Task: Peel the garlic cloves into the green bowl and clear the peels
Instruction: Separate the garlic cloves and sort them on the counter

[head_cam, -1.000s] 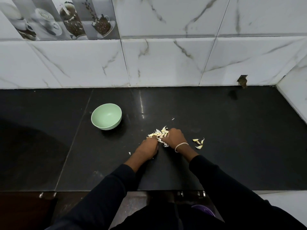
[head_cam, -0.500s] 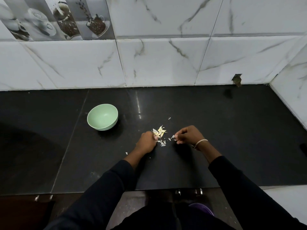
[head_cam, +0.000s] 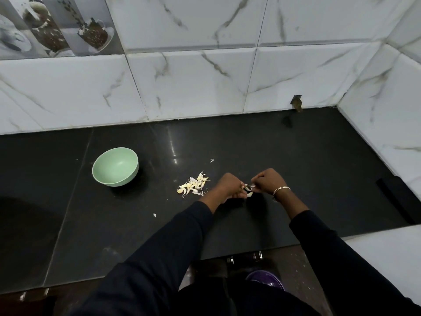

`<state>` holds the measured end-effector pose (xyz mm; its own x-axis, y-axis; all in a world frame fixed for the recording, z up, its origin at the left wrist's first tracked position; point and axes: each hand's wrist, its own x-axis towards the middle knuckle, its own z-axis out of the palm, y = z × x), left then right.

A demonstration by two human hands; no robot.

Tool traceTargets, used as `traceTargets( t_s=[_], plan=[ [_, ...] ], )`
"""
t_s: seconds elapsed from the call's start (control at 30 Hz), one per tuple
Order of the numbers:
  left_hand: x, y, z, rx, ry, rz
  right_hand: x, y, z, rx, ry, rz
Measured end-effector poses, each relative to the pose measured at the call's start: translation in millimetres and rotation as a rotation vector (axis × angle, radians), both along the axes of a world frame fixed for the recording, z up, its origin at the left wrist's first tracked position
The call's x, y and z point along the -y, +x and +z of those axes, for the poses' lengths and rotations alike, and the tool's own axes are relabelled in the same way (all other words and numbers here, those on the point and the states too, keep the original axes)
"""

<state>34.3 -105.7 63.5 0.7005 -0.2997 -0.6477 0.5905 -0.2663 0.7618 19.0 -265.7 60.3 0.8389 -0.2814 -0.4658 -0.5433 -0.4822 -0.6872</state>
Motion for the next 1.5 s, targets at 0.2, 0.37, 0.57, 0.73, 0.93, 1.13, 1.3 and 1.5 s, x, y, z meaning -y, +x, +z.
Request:
traceTargets(
  t_s=[0.2, 0.37, 0.57, 0.73, 0.93, 1.13, 1.3, 1.5],
  plan=[
    [2.6, 2.2, 6.6, -0.072, -0.056, 0.089, -0.2, 0.2, 0.1, 0.008, 0.028, -0.062],
    [-8.7, 4.3, 8.4, -0.055, -0.057, 0.118, -5.1, -0.4, 9.3, 0.056, -0.066, -0.035],
    [-67.7, 16.6, 3.2, 0.225, 0.096, 0.181, -28.7, 10.1, 19.9, 0.217, -0.037, 0.059],
    [-142.9, 23.4, -15.6, 0.47, 0.513, 0.134, -68.3, 22.4, 10.1, 0.211, 0.002, 0.224],
    [-168.5, 13.3, -26.6, 0.598, 0.711, -0.079, -117.5, 44.7, 1.4, 0.226, -0.195, 0.589],
    [-157.2, 7.7, -29.9, 0.673, 0.76, -0.198, -137.1, 50.9, -12.2, 0.188, -0.445, 0.89],
    [-155.4, 9.2, -26.6, 0.718, 0.791, -0.242, -136.3, 46.1, -16.2, 0.21, -0.516, 0.893],
    [-162.0, 13.2, -20.7, 0.661, 0.743, -0.188, -133.7, 43.5, -19.4, 0.218, -0.594, 0.966]
  ],
)
